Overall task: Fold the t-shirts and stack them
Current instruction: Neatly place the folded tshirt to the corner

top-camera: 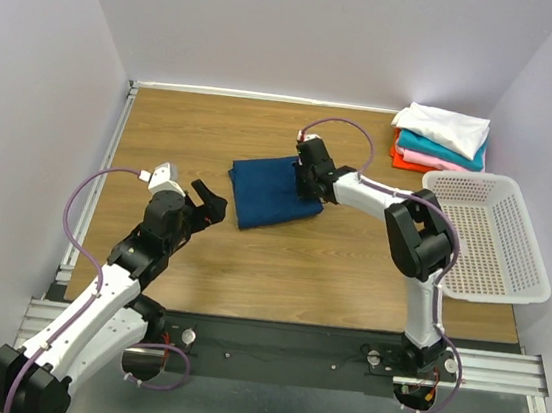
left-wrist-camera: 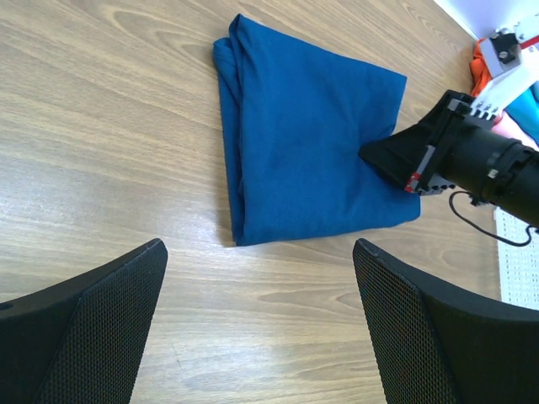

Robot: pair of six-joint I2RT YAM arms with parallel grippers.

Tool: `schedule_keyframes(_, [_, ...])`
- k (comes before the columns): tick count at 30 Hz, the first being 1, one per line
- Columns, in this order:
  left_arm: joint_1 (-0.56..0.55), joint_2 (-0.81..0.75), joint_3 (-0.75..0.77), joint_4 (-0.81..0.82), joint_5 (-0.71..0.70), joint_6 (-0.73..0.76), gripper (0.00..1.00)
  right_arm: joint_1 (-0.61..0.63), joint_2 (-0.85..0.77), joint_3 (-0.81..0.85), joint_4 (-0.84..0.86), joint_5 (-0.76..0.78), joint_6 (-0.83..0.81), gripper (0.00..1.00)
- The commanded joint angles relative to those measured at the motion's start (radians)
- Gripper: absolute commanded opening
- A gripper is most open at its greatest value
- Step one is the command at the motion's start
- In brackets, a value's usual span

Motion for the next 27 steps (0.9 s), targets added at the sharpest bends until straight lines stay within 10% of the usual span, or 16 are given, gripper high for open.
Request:
schedule_keyframes(1, [0.0,-0.026,-0.01,-0.012,-0.043,-0.008,0.98,0.004,0.051,0.043,-0.04,0.205,-0.169,0.01])
schedule_keyframes(13, [0.0,-0.04,-0.003,-0.049,-0.122,-0.036,0.98,-0.036,0.098,0.298,0.007,0.581,-0.506,0.01])
schedule_keyframes(27, [0.0,-0.048,0.017,-0.109,-0.213,-0.073,0.98,-0.203,0.118,0.405,0.099,0.564,-0.822,0.01])
